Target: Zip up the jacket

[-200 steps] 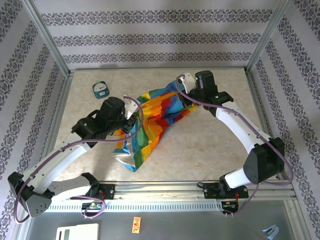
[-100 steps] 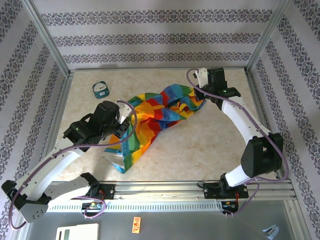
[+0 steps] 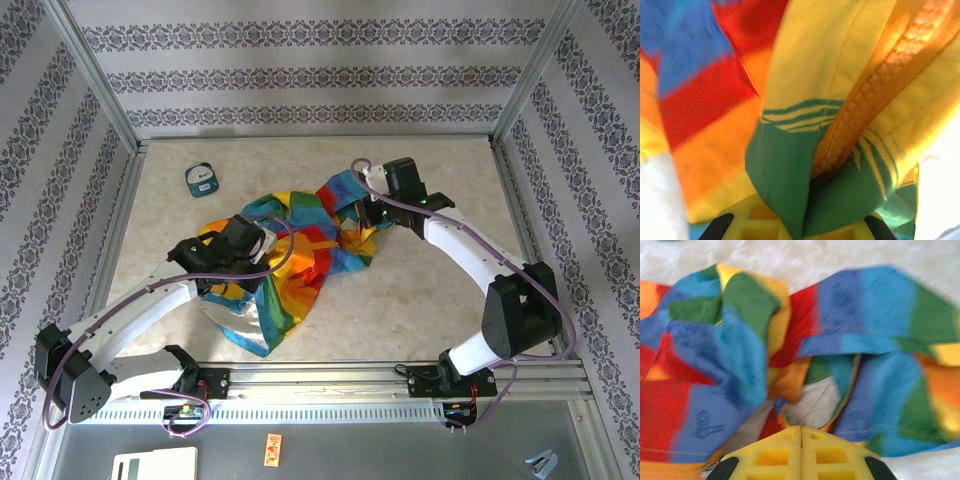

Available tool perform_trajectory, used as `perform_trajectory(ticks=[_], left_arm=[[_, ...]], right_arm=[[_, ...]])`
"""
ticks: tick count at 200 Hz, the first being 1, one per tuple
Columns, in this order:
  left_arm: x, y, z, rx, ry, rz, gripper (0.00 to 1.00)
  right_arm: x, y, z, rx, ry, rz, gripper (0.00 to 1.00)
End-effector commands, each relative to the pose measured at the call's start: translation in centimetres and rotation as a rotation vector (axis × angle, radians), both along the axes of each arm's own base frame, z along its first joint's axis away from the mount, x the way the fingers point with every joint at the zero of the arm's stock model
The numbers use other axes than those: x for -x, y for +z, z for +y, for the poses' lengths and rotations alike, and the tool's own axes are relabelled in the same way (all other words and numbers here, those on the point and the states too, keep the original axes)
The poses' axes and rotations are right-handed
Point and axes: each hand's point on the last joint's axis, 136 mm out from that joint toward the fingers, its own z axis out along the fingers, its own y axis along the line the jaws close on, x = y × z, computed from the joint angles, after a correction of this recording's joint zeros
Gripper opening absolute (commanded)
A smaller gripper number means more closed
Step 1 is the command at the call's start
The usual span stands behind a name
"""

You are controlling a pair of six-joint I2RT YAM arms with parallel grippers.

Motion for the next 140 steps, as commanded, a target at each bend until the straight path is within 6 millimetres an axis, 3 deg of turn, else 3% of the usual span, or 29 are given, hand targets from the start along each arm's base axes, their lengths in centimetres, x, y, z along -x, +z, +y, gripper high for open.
perform_trajectory(ticks=[1, 35, 71, 110, 140], left_arm=[[2.2, -1.8, 0.2, 0.070, 0.169, 0.152, 0.00], [4.0, -4.8, 1.1, 0.030, 0.299, 0.295, 0.00], [5.7, -7.3, 1.7, -0.019, 0.368, 0.406, 0.00], [6.2, -8.5, 2.7, -0.023, 0.449, 0.434, 0.00], [6.5, -8.9, 3.3, -0.025, 0.486, 0.446, 0.00]], right_arm=[[1.5, -0.3, 2.7, -0.138, 0.007, 0.068, 0.12], [3.6, -2.8, 4.9, -0.185, 0.035, 0.161, 0.16], [5.4, -3.8, 6.5, -0.279, 0.059, 0.218, 0.20], [6.8, -5.3, 7.0, -0.318, 0.070, 0.282, 0.25], [7.6, -5.9, 8.5, -0.336, 0.106, 0.306, 0.30]])
